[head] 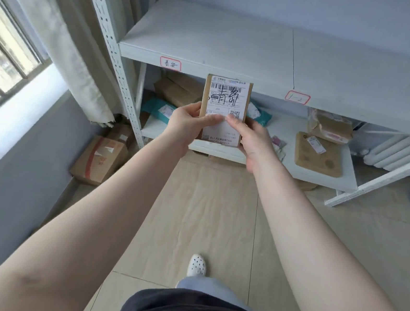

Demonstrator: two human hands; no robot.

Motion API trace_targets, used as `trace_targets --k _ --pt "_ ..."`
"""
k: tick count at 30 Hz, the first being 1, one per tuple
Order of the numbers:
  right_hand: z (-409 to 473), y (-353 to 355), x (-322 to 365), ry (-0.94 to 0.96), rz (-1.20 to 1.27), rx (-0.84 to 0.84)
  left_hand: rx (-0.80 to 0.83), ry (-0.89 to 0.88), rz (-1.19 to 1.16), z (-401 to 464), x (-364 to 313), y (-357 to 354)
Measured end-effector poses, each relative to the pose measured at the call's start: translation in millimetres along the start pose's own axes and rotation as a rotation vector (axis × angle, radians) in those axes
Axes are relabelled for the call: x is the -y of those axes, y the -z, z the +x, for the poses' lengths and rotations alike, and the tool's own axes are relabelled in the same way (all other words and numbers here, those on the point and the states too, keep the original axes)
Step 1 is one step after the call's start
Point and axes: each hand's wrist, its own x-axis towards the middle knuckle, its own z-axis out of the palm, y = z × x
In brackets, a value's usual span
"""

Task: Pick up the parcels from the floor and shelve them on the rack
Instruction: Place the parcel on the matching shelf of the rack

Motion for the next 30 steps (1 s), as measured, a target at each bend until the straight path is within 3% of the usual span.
trace_targets --k 11,30 --pt "94 5 32 -0.003 0.003 0.052 -0.036 0.013 -0.016 93 -29 -19" --pt "263 -29 85 0.001 0.101 -0.079 0.104 0.032 0.03 302 -80 -2"
